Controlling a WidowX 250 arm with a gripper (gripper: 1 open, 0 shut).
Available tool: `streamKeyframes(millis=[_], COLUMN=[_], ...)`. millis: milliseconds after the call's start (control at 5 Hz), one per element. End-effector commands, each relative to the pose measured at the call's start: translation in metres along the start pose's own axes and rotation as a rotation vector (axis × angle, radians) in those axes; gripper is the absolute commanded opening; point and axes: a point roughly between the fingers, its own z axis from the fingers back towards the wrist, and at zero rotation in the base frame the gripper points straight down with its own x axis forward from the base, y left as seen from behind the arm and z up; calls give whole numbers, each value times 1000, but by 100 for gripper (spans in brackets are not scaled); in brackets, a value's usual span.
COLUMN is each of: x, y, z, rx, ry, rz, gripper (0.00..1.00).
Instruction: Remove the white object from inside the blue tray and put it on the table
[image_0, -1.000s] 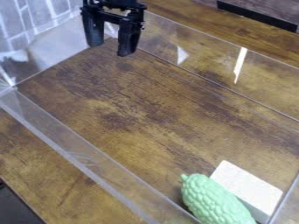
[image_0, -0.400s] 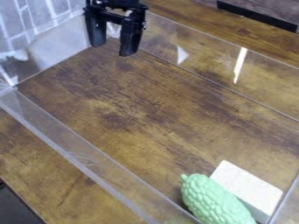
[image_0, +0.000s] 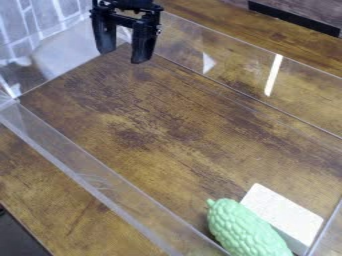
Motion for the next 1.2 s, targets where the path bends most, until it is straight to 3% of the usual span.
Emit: streamKeyframes(millis=[0,1000], x=[6,14], y=[6,9], z=[15,9], rx=[12,8], ry=[-53,-45], rz=[10,7], gripper=[100,100])
